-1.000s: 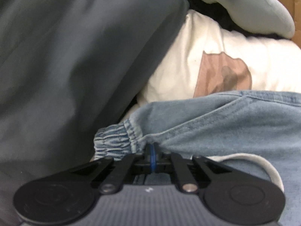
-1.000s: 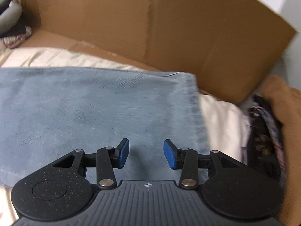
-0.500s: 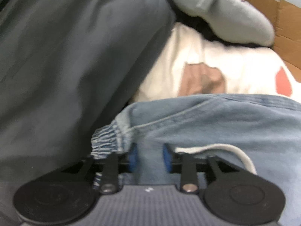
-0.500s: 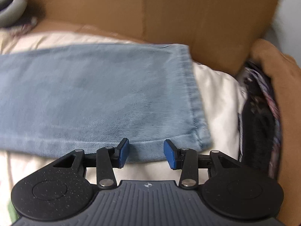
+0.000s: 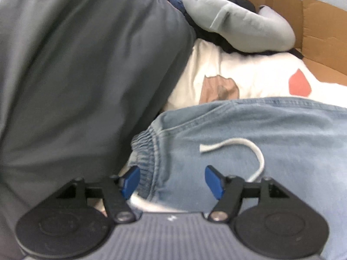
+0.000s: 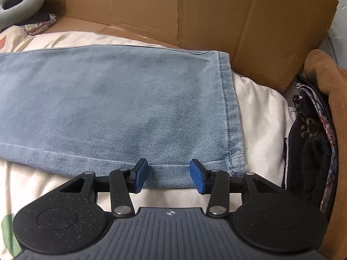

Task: Fold clothes
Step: 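Open the left gripper and lift both grippers back from the jeans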

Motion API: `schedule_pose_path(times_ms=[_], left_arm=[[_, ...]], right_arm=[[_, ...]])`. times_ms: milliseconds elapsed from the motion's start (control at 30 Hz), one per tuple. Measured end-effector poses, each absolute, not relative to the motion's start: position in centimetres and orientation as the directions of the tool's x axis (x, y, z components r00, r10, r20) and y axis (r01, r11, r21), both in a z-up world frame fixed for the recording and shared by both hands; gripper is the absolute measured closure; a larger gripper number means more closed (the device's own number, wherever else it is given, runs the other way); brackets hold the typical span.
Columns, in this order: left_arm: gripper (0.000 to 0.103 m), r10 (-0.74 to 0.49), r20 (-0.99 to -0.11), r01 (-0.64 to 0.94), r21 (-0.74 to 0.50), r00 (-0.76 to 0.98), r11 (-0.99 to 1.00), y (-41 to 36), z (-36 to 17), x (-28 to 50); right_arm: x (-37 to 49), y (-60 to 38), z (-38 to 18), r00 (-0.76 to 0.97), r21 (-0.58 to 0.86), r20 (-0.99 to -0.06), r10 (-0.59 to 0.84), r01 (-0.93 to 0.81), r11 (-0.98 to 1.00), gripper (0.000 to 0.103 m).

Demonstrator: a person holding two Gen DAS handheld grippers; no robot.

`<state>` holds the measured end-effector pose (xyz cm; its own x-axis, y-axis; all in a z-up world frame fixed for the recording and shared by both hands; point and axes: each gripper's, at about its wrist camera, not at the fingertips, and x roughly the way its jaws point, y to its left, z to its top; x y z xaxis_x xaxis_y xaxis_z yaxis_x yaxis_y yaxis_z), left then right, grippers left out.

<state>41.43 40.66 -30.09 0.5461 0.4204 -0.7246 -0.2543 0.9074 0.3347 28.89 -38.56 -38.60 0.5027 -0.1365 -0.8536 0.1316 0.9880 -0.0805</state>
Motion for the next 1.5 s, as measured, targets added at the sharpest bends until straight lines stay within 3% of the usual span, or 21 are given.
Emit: schedule_pose_path(times_ms=[500, 767, 1033, 1500], left_arm=[[0.030, 0.422, -0.700, -0.201, 0.379, 0.576, 0.903, 36.1, -28.1, 39.6], [0.030, 0.460, -0.747, -0.242, 0.392, 0.480, 0.888, 34.1, -26.3, 37.2], [0.030, 0.462, -0.783, -0.342, 0.336, 0.416, 0.878, 34.1, -19.4, 34.1], [0.029, 0.446, -0.762, -0.373, 0.286, 0.470, 0.883, 31.8, -5.5, 28.4]], right_arm=[[27.9, -38.7, -38.7, 0.544, -0.098, -0.831, -0.114, 0.058, 0.993, 0.052], [27.6, -39.7, -37.1, 0.541, -0.064, -0.838, -0.071, 0.031, 0.997, 0.052], [24.6, -40.0, -31.1, 0.554, 0.024, -0.833, -0.003, 0.040, 0.999, 0.051], [16.9, -42.8, -16.8, 0.620, 0.121, -0.783, 0.049, 0.073, 0.990, 0.051]])
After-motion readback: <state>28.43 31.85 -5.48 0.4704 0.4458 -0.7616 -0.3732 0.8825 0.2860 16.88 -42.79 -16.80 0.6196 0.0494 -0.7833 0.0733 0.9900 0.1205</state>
